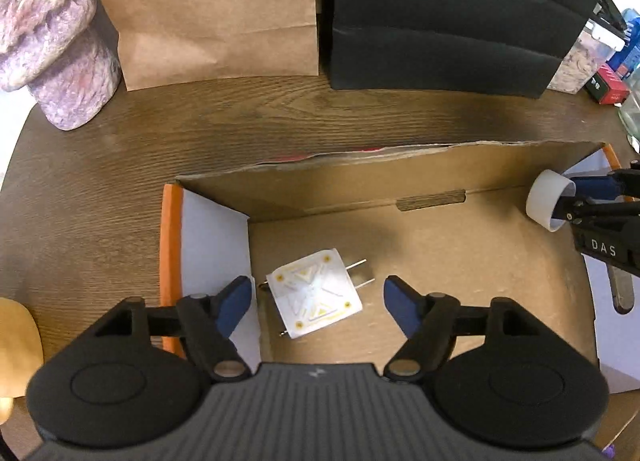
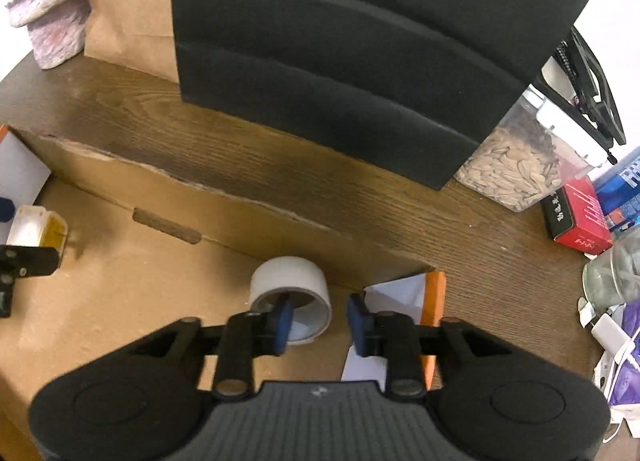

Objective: Organize rigid objects
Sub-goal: 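Lower the plug into the cardboard box and open the left gripper while the right drops the tape roll, then lift both tools away from the box back toward the table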

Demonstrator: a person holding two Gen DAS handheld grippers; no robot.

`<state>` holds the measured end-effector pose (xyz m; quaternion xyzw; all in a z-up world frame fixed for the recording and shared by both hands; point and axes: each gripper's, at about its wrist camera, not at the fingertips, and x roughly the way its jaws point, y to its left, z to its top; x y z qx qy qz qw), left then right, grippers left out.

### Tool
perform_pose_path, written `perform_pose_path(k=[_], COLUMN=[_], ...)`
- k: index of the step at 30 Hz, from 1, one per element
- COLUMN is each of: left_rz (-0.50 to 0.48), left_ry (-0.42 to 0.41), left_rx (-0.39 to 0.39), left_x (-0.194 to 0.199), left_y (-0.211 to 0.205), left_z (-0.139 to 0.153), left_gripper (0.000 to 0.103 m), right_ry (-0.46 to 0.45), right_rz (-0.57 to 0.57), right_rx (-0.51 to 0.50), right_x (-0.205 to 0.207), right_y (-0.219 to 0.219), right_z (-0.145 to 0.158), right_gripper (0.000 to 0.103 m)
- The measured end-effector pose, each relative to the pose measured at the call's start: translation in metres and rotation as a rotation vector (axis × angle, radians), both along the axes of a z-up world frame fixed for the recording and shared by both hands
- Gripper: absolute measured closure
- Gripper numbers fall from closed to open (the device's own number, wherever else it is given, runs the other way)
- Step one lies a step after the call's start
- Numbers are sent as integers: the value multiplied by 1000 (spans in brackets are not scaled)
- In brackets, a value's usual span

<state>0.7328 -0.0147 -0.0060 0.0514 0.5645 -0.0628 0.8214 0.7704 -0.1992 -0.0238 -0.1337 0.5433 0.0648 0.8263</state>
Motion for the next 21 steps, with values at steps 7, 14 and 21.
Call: perform_pose_path(k=[7, 14, 21], left_rz=[21, 42, 66], left_ry=[-17, -151, -575], left_rx=[-19, -70, -134], left_x=[-13, -69, -164], left_y=[4, 6, 4], left_z=[21, 85, 131], left_gripper=[23, 20, 3], right_ry=[-26, -148, -405], right_rz=[-2, -11, -28], right_rx=[19, 80, 195], right_x=[-18, -74, -163], right_y=[-4, -13, -21], right_z=[26, 92, 142], right_gripper=[63, 48, 28])
